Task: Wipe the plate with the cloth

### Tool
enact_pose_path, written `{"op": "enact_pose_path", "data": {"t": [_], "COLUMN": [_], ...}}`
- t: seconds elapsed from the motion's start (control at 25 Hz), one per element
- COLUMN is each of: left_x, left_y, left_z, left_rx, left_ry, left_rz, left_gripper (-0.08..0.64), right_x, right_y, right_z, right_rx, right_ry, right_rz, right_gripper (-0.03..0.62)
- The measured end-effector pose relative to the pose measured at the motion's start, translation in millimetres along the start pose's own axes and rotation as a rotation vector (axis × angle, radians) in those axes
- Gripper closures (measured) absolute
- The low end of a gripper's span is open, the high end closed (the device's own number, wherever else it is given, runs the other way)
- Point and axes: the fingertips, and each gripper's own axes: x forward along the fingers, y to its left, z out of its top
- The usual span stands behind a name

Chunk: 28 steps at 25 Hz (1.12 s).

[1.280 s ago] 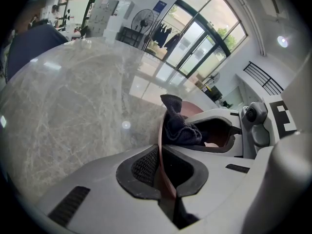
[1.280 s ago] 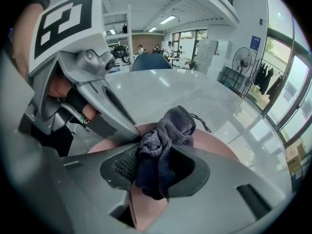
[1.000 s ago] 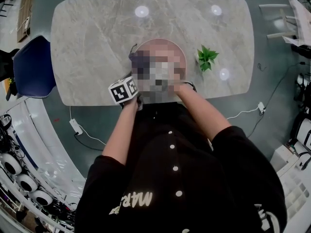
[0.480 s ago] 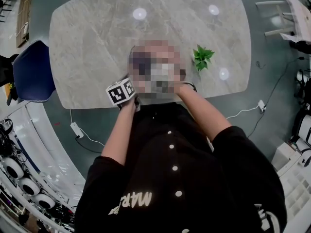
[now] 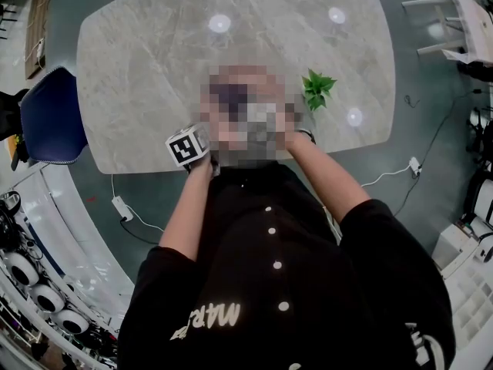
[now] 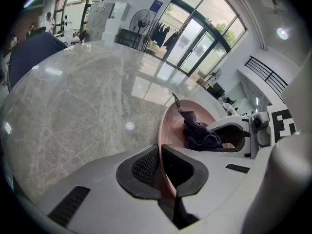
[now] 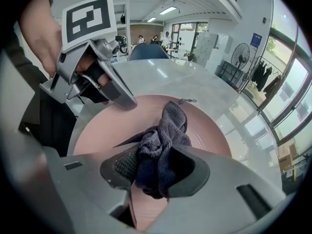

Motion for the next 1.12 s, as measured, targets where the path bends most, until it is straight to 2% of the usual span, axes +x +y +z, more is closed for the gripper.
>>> {"op": "enact_pose_path", "data": {"t": [1.12], "left_x": [-3], "left_y": [-1], "left_z": [-1], "left_rx": [0.008], "left_ry": [0.0], "left_rz": [0.015], "left_gripper": [0.528], "right_x": [-21], "right_y": [-5], "right_z": [-44], "right_rx": [-0.036], "right_ry": [0.118], "right_rz": [-0.028], "right_gripper": [0.449]}}
